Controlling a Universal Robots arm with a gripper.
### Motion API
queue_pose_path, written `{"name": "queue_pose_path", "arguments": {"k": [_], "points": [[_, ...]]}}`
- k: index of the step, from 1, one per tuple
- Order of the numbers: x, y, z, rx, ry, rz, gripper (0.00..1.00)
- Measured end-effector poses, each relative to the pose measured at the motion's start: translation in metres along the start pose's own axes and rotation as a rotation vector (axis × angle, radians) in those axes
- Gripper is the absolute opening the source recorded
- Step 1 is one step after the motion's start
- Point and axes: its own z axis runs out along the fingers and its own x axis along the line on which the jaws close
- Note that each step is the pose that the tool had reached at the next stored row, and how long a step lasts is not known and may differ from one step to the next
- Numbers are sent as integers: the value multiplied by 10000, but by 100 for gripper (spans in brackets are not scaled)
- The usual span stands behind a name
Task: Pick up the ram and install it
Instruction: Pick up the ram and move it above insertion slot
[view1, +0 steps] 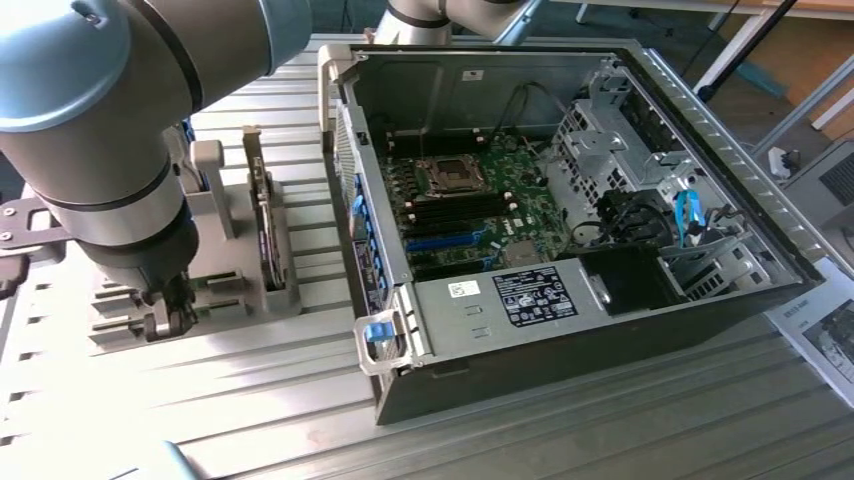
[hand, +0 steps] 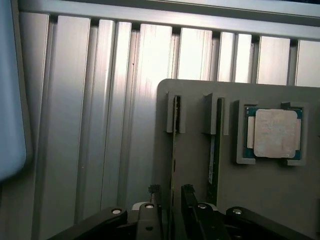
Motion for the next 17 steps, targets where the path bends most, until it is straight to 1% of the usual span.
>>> {"name": "queue_pose_path", "arguments": {"k": [2,3,6,13,14,16,17], "points": [[-1,-1,17,0,-8,-1,30],[-5,12,28,1,-15,1,30],[-19,82,46,1,-16,0,30],[-20,85,47,2,-16,-1,30],[-20,85,47,1,-16,-1,28],[-20,85,47,1,-15,-1,15],[-20,85,47,2,-16,-1,13]]}}
